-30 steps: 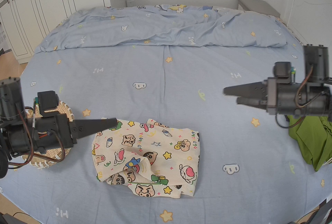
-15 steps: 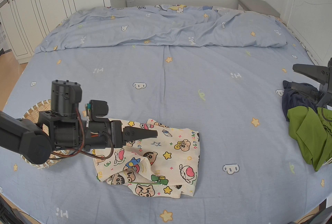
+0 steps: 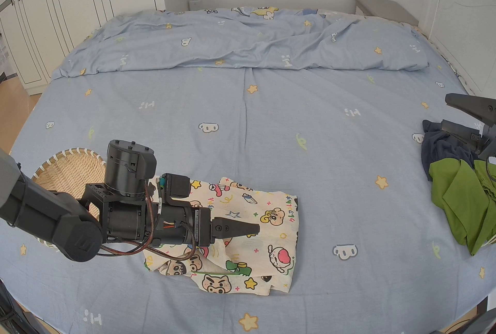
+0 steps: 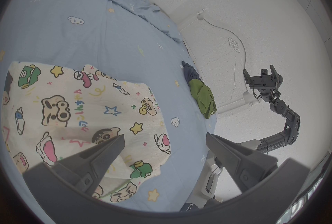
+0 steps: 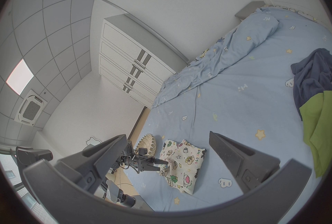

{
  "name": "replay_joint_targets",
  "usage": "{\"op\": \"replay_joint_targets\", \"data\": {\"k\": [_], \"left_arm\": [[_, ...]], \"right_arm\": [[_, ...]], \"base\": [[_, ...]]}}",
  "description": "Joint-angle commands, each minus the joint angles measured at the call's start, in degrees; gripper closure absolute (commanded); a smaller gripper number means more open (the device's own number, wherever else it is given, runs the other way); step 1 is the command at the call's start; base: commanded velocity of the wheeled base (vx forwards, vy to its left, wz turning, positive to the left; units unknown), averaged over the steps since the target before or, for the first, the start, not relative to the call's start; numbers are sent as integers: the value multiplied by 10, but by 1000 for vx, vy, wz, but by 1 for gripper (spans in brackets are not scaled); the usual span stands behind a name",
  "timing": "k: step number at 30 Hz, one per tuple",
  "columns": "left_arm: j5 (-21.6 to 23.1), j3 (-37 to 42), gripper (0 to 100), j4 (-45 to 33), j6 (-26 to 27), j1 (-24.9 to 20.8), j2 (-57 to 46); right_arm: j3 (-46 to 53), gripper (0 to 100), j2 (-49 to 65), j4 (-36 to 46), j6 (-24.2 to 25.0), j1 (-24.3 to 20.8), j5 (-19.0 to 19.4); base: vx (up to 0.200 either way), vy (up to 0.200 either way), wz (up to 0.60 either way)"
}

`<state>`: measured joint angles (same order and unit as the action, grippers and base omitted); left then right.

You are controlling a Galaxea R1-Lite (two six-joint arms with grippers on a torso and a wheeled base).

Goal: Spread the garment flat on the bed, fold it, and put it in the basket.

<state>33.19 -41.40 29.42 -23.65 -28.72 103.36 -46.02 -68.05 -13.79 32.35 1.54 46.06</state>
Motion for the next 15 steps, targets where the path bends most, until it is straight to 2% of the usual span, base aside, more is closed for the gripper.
{"op": "replay_joint_targets", "data": {"k": [1,7,15], "left_arm": [[-5,0,0,22,-1,-1,29],[-25,6,0,73,-5,-3,54],[-26,28,0,71,-3,-12,48]], "right_arm": [[1,0,0,0,0,0,1],[1,0,0,0,0,-1,2],[1,0,0,0,0,0,2]], "base": [[0,0,0],[0,0,0],[0,0,0]]}}
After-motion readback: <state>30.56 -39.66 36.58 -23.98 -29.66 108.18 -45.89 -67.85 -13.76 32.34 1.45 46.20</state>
